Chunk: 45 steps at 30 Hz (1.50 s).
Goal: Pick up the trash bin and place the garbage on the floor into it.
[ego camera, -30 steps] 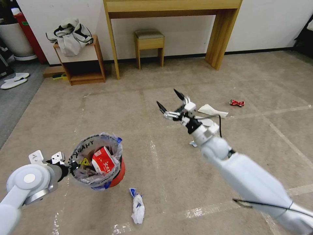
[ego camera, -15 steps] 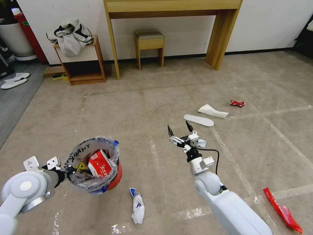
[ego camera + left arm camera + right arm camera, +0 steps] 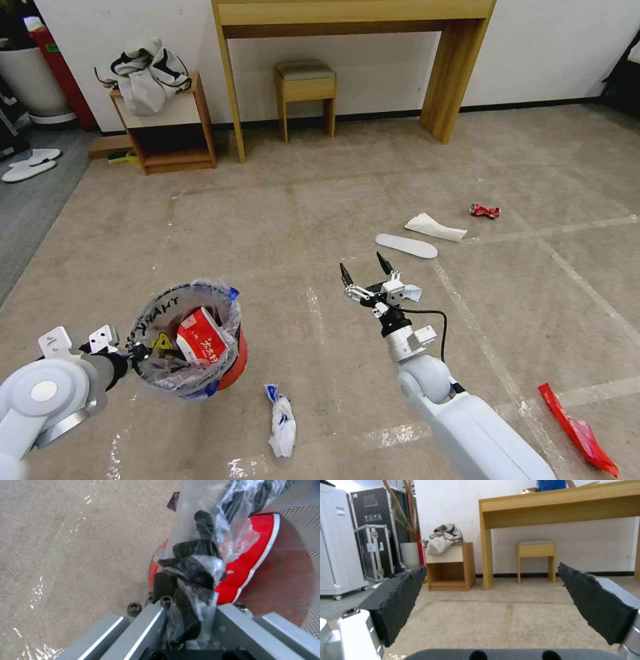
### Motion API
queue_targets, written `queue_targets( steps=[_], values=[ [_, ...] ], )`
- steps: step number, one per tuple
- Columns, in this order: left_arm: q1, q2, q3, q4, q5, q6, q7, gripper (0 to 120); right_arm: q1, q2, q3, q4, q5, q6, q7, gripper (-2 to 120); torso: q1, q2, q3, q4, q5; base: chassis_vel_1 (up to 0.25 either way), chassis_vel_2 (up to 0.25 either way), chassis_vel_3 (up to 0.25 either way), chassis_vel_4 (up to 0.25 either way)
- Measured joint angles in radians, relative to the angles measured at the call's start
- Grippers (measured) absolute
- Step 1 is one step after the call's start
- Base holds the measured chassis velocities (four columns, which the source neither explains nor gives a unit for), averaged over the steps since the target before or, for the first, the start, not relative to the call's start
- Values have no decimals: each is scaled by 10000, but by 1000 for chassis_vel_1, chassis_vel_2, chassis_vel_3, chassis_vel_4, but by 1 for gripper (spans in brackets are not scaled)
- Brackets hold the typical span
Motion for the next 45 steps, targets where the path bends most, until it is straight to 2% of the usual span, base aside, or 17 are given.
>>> queue_targets(
  steps=[13, 45],
  values=[
    [46, -24, -2, -42, 124, 7, 95, 0, 32, 164, -149, -162, -103, 15, -35, 100, 0, 0, 0, 0, 0, 0, 0, 0, 0],
    [173, -137, -55, -76, 348, 62, 283, 0, 608, -33, -1064, -678, -170, 45, -141, 100, 1, 0, 0, 0, 1, 0, 0, 0, 0]
  ],
)
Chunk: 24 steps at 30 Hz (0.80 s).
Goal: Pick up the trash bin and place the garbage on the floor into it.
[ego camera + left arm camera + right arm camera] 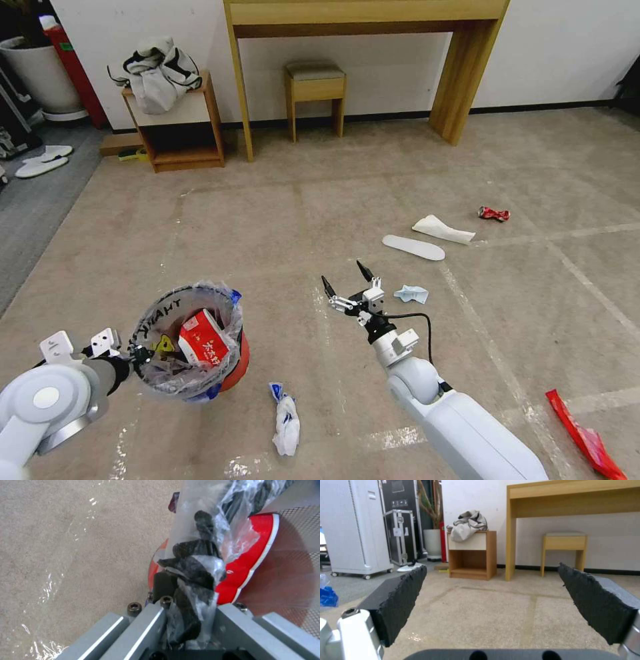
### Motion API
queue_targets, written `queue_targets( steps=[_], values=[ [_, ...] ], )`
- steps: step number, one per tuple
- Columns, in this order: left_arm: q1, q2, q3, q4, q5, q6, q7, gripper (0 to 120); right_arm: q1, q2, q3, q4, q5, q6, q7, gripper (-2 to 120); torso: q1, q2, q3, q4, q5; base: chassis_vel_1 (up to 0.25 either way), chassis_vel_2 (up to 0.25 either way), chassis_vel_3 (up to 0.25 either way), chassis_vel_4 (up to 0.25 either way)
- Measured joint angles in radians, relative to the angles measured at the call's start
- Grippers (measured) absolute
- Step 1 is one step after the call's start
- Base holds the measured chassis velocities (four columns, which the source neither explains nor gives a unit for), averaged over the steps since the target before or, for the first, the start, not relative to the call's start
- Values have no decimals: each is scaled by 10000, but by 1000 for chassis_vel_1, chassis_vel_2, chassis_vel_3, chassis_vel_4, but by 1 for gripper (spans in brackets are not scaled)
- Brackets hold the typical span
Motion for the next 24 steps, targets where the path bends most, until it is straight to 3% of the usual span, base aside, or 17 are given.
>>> queue_targets(
  steps=[10, 24],
  values=[
    [7, -16, 29, 24, 104, 18, 79, 0, 41, -82, -69, -41, -9, -1, 19, 100, 0, 0, 0, 0, 0, 0, 0, 0, 0],
    [81, 10, -11, -21, 121, 26, 121, 0, 70, -226, -98, -41, -19, -1, 18, 100, 0, 0, 0, 5, 0, 66, 58, 60, 68]
  ],
)
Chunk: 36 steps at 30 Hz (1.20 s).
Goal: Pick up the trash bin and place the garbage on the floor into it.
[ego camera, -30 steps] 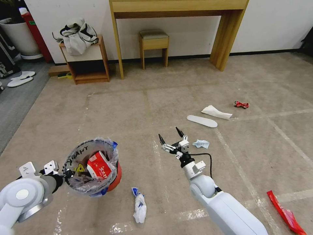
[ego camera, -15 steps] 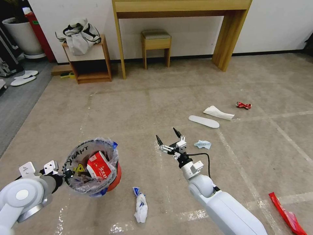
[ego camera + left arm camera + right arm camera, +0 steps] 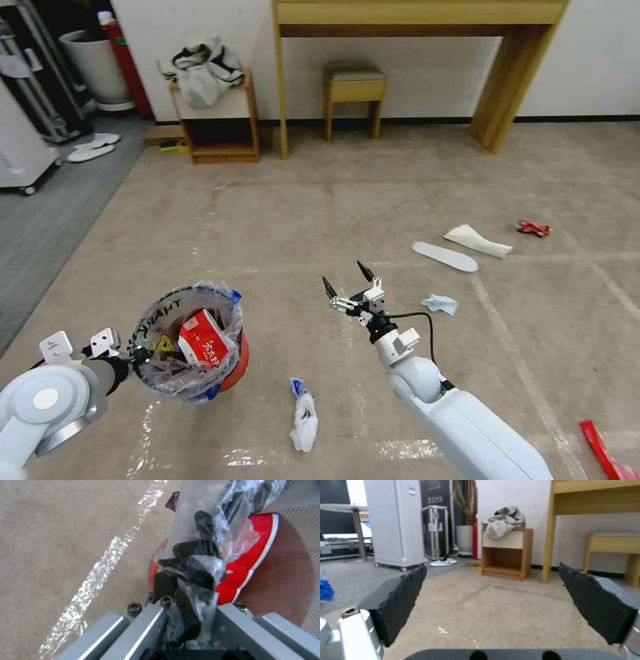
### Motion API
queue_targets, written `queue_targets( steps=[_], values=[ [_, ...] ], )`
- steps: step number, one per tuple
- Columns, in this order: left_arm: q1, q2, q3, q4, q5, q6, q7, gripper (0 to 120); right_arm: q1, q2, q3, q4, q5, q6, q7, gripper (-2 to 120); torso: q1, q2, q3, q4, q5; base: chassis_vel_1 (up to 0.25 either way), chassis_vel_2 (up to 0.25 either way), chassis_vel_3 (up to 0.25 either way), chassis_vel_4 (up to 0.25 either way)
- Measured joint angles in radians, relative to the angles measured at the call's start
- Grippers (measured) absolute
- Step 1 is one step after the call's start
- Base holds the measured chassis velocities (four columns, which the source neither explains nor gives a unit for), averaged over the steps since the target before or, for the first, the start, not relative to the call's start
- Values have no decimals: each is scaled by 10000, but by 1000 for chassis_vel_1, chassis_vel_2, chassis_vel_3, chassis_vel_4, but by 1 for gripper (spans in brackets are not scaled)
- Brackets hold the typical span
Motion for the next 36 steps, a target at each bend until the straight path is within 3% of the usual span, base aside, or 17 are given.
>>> queue_targets(
  steps=[9, 14, 17, 21, 23, 26, 31, 36],
  values=[
    [84, -87, -6, -57, 142, -26, 15, 0, 13, -237, -122, -28, -5, -4, -30, 100, 1, 0, 0, -5, 0, 6, 4, 5, 4],
    [95, -109, 3, -58, 265, -68, 19, 0, 158, -823, -418, -67, 85, -205, -348, 100, 1, 1, 0, -5, 2, 0, 0, 0, 0],
    [133, -98, 6, -125, 253, -69, 14, 0, 517, -1710, -839, -121, 762, -533, -1632, 100, 0, 0, 0, -5, 1, 0, 0, 0, 0],
    [79, -29, 41, -126, 217, -64, 5, 0, 787, -2208, -1063, -199, 1282, -628, -2586, 100, 0, 1, 0, -4, 1, 0, 0, 0, 0],
    [-117, 96, 262, -101, 175, -57, -5, 0, 975, -2846, -1353, -242, 2260, -745, -3874, 100, 1, 1, 0, -4, 2, 0, 0, 0, 0],
    [-177, 143, 340, -78, 166, -49, -9, 0, 1202, -3251, -1753, -343, 2850, -879, -4502, 100, 0, 0, 0, -10, 0, 0, 0, 0, 0],
    [-161, 153, 339, -113, 166, -41, -16, 0, 1476, -3786, -2675, -372, 3776, -1234, -4820, 100, 0, 0, 0, -3, 1, 0, 0, 0, 0],
    [-132, 77, 333, -197, 174, -41, -29, 0, 1476, -3968, -3229, -17, 4219, -1851, -3687, 100, 0, 0, 0, -5, 2, 0, 0, 0, 0]
  ],
)
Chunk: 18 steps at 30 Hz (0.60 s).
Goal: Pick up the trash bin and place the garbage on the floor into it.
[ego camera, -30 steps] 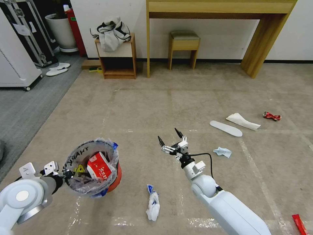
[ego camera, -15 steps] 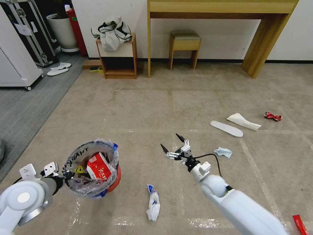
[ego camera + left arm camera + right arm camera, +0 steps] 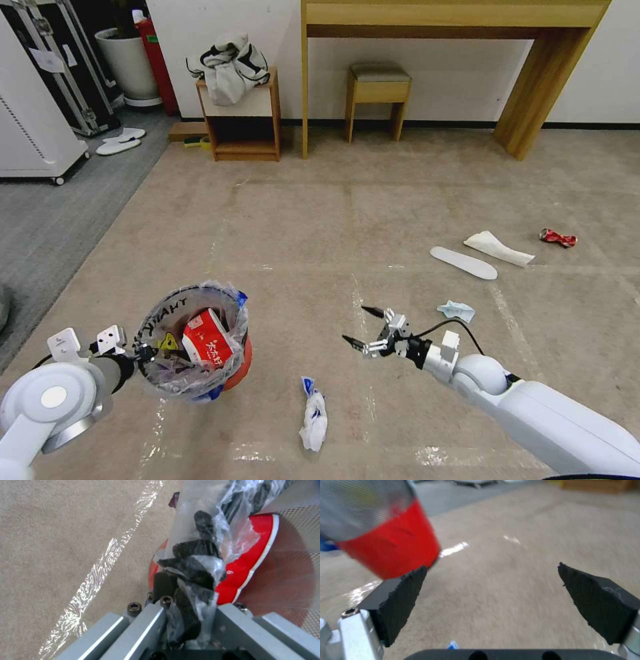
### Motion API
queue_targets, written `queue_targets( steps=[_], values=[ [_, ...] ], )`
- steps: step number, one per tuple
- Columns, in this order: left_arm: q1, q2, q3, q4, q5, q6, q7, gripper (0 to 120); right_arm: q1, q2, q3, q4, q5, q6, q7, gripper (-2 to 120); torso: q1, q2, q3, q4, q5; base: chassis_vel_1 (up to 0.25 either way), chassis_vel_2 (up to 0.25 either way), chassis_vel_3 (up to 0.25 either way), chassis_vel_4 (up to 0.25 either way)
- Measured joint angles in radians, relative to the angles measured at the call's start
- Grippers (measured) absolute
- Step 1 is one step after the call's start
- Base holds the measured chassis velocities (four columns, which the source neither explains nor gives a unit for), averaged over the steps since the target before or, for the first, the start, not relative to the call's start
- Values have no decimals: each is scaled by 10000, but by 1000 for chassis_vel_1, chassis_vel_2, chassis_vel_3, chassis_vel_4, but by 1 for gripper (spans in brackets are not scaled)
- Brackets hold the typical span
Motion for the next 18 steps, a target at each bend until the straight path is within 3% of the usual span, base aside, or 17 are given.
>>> queue_targets(
  steps=[3, 6, 18],
  values=[
    [56, -40, -20, -19, 44, 2, -4, 0, -74, -25, -332, 284, 451, -681, 1358, 100, 0, 0, 0, 0, -1, 0, 0, 0, 0],
    [110, -73, -31, -28, 89, 5, -5, 0, -164, 53, -395, 523, 1075, -1124, 1993, 100, 0, 0, 0, 1, -1, 0, 0, 0, 0],
    [145, -117, -24, -65, 179, 7, -10, 0, -343, -226, -713, 1157, 1537, -1737, 2736, 100, 0, 1, 0, 1, -3, 0, 0, 0, 0]
  ],
)
